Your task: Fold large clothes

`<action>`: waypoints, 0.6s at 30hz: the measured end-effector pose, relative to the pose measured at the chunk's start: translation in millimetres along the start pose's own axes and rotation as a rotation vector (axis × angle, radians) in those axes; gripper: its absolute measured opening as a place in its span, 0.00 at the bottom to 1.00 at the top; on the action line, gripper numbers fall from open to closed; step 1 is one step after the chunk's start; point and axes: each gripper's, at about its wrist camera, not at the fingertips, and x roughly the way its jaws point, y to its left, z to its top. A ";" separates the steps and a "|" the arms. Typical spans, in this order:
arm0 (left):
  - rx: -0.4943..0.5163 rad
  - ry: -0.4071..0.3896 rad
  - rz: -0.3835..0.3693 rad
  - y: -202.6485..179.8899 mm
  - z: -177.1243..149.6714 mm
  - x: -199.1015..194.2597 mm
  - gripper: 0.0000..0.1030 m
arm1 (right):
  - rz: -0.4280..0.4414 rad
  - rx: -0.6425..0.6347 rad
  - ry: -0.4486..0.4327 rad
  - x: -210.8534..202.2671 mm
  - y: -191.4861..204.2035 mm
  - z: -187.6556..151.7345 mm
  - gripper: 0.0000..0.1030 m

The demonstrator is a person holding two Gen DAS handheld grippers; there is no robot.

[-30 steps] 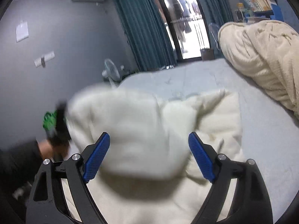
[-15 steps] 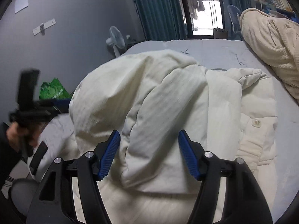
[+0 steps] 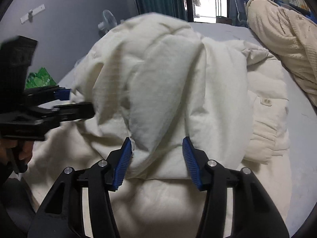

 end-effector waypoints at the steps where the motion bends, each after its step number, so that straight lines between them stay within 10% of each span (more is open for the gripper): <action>1: -0.015 0.008 0.006 5.5 -1.8 11.0 0.58 | -0.015 -0.002 0.012 5.4 -0.6 -0.6 0.50; 13: 0.025 0.002 0.106 -12.5 -11.4 33.6 0.58 | 0.005 0.043 0.014 37.4 -12.5 -3.7 0.53; 18: -0.042 -0.042 0.093 -16.5 -20.7 -22.8 0.59 | 0.021 0.088 -0.077 -21.2 -14.8 -9.9 0.84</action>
